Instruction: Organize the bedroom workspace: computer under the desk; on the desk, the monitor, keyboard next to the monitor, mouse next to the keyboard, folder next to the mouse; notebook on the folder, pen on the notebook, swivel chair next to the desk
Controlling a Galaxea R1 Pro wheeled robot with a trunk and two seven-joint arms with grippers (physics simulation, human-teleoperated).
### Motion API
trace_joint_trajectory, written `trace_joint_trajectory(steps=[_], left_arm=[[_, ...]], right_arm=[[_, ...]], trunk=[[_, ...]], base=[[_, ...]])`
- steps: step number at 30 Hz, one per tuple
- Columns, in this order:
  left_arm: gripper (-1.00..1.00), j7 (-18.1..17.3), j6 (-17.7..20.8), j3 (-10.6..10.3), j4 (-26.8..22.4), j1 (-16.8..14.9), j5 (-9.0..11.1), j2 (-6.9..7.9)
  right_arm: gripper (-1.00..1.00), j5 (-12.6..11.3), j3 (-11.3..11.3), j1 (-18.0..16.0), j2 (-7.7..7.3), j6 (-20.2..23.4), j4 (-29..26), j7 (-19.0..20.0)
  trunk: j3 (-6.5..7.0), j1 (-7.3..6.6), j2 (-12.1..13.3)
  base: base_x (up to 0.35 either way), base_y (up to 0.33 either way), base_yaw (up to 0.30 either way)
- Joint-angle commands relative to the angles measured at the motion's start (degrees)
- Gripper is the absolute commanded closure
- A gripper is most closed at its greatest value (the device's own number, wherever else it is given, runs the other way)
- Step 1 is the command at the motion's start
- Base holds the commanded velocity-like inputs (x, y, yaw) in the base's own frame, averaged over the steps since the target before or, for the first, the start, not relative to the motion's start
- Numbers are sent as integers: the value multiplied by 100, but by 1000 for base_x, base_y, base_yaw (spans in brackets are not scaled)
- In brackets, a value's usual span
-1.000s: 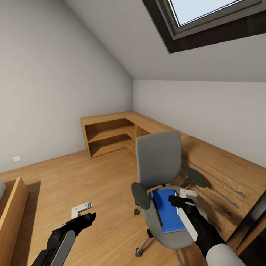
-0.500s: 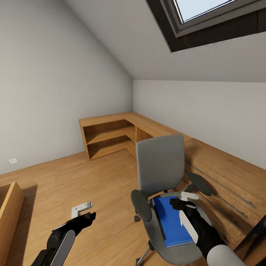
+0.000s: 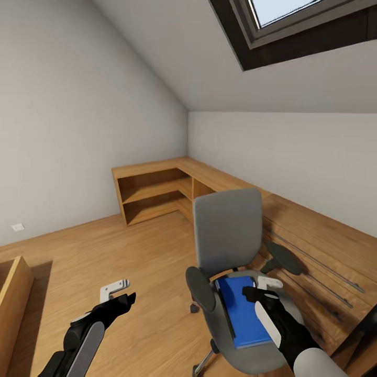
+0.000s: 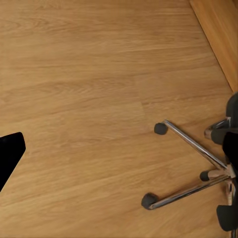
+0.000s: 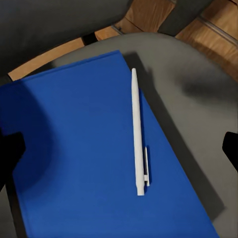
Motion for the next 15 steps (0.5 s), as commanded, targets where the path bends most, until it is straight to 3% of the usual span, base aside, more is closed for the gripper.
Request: trace_joint_trajectory(steps=[1, 15], left_arm=[[-100, 59, 8, -13, -10, -4, 60, 5], [-100, 60, 8, -14, -10, -4, 53, 5]], right_arm=[[-100, -51, 36, -5, -9, 19, -1, -55], [-100, -42, 25, -6, -23, -18, 69, -55]], trunk=[[-25, 23, -45], [-276, 330, -607]], base=[[0, 0, 0], [0, 0, 0]])
